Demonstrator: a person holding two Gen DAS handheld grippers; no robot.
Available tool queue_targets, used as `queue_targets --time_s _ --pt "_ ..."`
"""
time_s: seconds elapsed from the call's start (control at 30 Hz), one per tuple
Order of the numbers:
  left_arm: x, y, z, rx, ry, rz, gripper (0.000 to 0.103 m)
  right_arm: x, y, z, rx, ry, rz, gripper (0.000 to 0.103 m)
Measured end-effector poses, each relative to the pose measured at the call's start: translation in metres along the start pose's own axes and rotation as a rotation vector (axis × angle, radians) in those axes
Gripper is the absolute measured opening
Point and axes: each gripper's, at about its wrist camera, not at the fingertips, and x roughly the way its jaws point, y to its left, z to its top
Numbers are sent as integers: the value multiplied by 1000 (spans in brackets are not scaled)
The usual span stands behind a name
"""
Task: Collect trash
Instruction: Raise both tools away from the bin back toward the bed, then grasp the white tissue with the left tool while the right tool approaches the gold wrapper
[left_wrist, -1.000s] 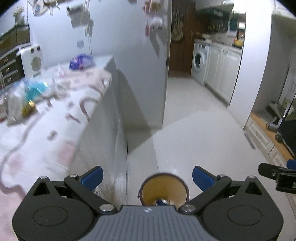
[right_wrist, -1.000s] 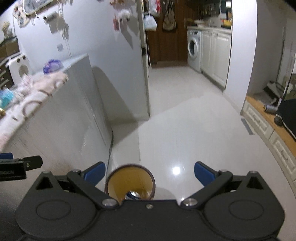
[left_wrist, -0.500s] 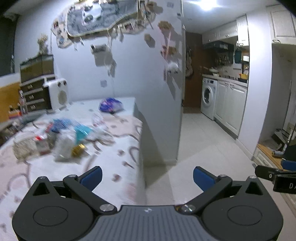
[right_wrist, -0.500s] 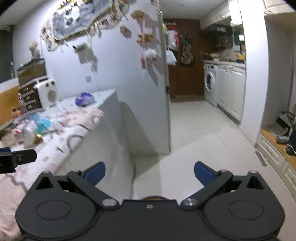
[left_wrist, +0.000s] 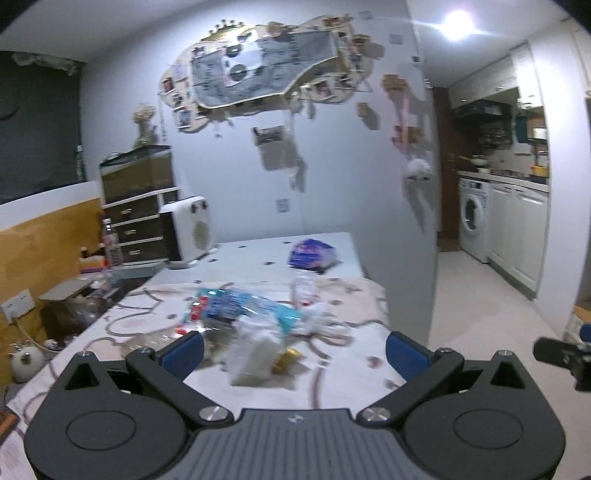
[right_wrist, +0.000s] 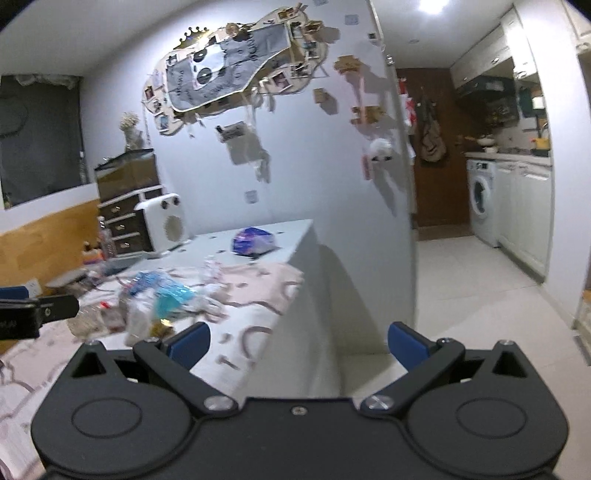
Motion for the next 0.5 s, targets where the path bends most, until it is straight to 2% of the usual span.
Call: queue_targets --time_s 0.17,0.27,0.37,0.5 --pt "36 26 13 -40 9 1 103 26 22 2 2 -10 35 103" --pt "72 33 16 -58 23 29 103 41 32 1 -10 -18 53 103" --pt "109 34 10 -63 67 36 103 55 42 -2 -38 -21 75 103" --pt "158 35 -3 -66 120 26 103 81 52 -5 -53 17 70 103"
